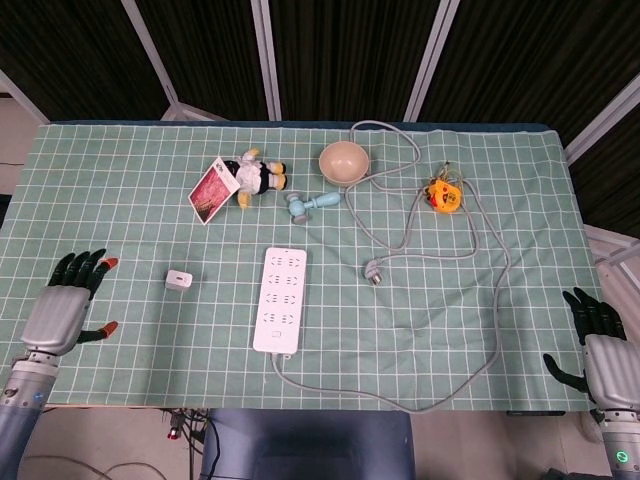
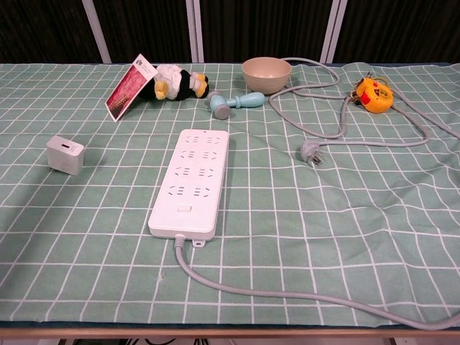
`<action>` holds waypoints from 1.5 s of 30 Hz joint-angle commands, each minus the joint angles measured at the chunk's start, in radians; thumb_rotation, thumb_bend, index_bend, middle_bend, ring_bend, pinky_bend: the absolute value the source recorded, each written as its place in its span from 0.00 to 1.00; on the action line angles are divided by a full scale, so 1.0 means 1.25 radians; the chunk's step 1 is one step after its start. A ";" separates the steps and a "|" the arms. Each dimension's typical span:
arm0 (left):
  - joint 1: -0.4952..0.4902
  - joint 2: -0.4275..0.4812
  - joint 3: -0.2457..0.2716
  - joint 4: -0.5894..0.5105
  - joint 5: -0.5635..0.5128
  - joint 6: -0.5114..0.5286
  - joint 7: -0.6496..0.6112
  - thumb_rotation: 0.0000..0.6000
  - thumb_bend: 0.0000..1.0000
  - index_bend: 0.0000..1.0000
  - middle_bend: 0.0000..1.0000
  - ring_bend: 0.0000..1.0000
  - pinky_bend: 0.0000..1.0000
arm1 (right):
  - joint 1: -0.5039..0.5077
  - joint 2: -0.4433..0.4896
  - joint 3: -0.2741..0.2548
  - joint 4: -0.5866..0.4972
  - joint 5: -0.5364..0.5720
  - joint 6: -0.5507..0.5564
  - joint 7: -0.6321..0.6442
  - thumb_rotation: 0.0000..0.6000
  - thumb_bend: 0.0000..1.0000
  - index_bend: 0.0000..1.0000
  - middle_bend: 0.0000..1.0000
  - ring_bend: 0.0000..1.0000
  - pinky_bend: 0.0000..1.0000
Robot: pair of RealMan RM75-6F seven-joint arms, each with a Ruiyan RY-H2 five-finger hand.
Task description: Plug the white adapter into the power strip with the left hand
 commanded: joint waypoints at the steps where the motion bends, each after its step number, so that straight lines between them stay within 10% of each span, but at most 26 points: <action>1: -0.089 0.022 -0.045 -0.067 -0.133 -0.101 0.122 1.00 0.16 0.17 0.09 0.00 0.01 | 0.001 0.002 0.000 -0.002 0.002 -0.003 0.005 1.00 0.35 0.00 0.00 0.00 0.00; 20: -0.301 -0.135 -0.050 0.008 -0.489 -0.138 0.409 1.00 0.21 0.28 0.23 0.01 0.05 | 0.003 0.010 0.003 -0.009 0.018 -0.018 0.025 1.00 0.35 0.00 0.00 0.00 0.00; 45: -0.357 -0.244 -0.006 0.133 -0.536 -0.136 0.367 1.00 0.25 0.36 0.33 0.02 0.05 | 0.002 0.012 0.005 -0.011 0.024 -0.019 0.029 1.00 0.35 0.00 0.00 0.00 0.00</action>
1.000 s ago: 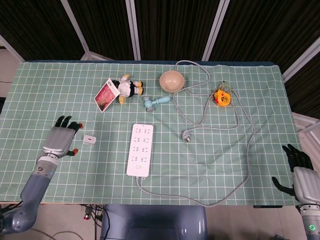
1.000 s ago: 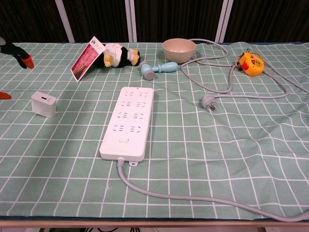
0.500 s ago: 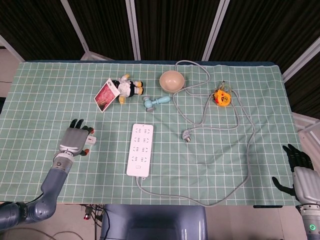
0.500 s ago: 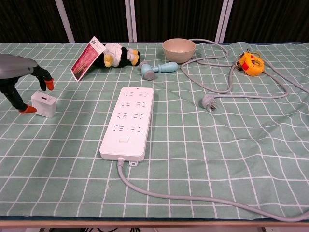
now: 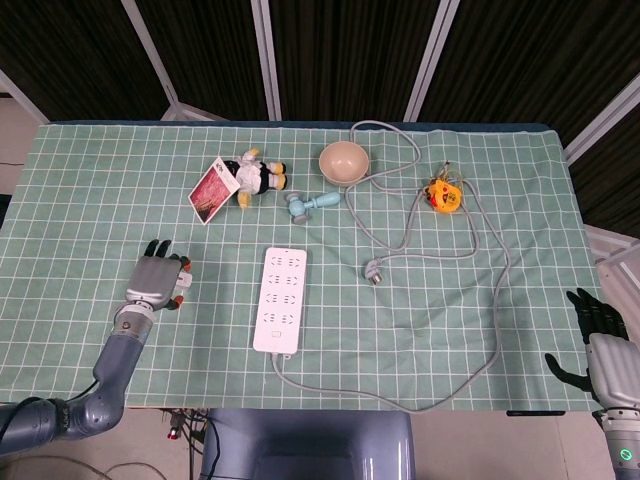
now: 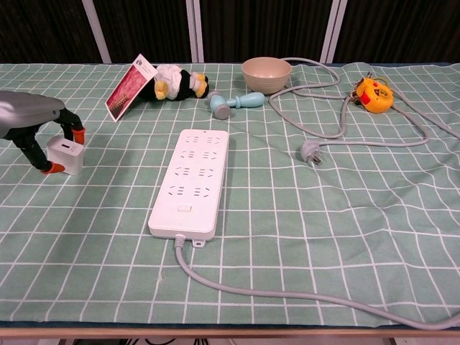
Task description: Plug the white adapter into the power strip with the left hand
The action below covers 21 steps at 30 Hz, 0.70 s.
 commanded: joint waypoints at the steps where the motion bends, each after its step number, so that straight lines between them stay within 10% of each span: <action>1: -0.002 -0.005 0.004 0.008 0.000 0.000 -0.006 1.00 0.26 0.36 0.34 0.02 0.05 | 0.000 0.000 0.000 0.000 0.000 0.000 0.000 1.00 0.35 0.00 0.00 0.00 0.00; 11: 0.002 -0.022 0.011 0.024 0.024 0.025 -0.032 1.00 0.47 0.61 0.60 0.13 0.10 | -0.001 0.000 0.001 0.000 0.001 0.002 0.000 1.00 0.35 0.00 0.00 0.00 0.00; 21: 0.014 0.012 -0.013 -0.045 0.134 0.065 -0.111 1.00 0.48 0.64 0.63 0.14 0.10 | -0.002 0.000 0.001 -0.001 0.000 0.003 0.002 1.00 0.35 0.00 0.00 0.00 0.00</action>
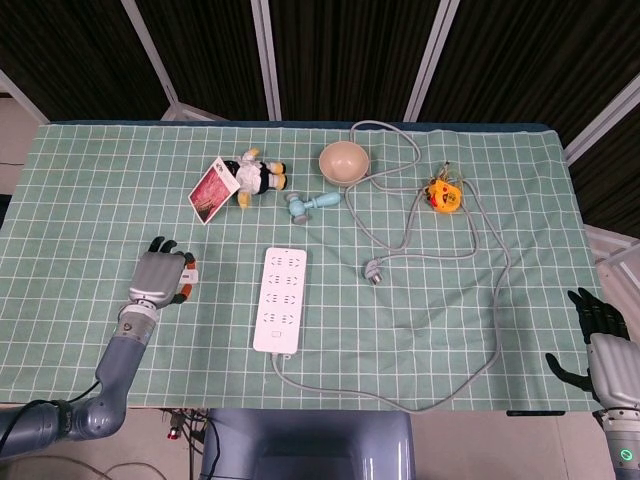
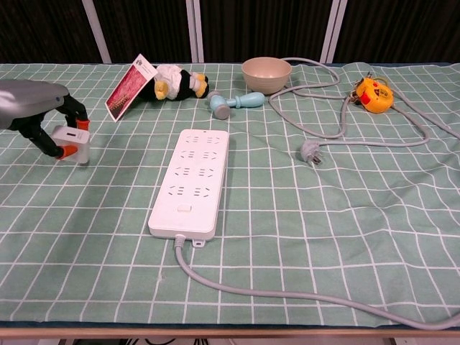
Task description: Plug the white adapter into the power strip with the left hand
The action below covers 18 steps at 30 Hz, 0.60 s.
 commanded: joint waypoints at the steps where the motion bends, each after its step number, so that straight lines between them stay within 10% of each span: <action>1: 0.002 0.021 -0.018 -0.038 0.040 0.009 -0.036 1.00 0.48 0.64 0.63 0.14 0.10 | 0.000 0.001 0.000 0.000 0.000 0.000 0.001 1.00 0.35 0.00 0.00 0.00 0.00; 18: -0.069 -0.030 -0.072 -0.121 0.108 -0.049 -0.113 1.00 0.48 0.64 0.63 0.16 0.12 | 0.001 0.005 0.003 -0.004 0.014 -0.011 0.012 1.00 0.35 0.00 0.00 0.00 0.00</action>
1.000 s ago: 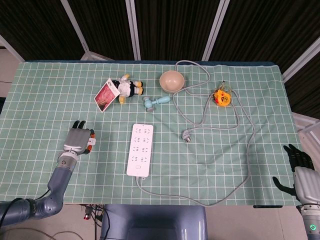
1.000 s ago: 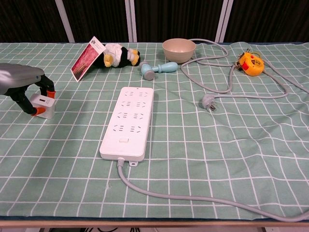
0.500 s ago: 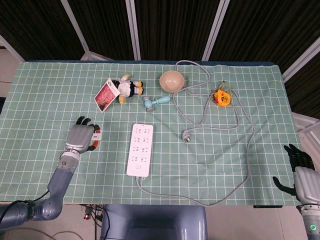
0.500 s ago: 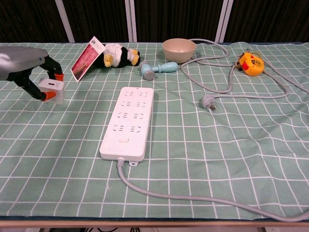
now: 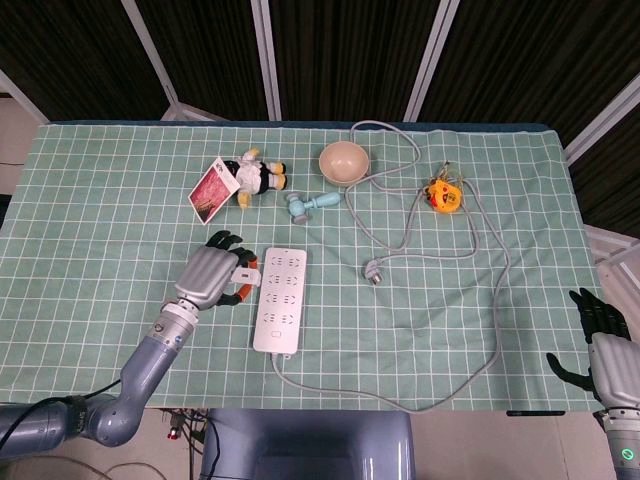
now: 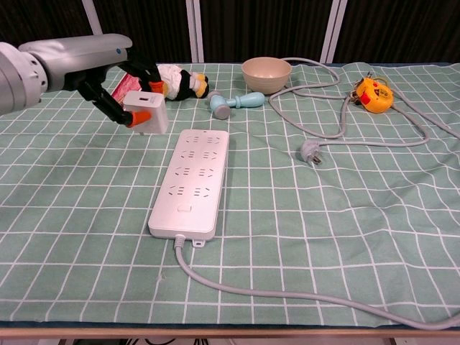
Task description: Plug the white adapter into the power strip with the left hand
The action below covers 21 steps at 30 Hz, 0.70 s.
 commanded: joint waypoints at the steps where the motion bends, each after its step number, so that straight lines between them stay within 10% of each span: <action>1: -0.019 -0.034 -0.005 0.012 -0.012 -0.005 0.008 1.00 0.48 0.64 0.63 0.16 0.12 | 0.000 0.001 0.001 -0.001 0.003 -0.002 0.003 1.00 0.35 0.00 0.00 0.00 0.00; 21: -0.084 -0.126 -0.024 0.155 -0.066 -0.066 -0.017 1.00 0.48 0.65 0.64 0.17 0.12 | 0.002 0.010 0.003 -0.008 0.020 -0.017 0.014 1.00 0.35 0.00 0.00 0.00 0.00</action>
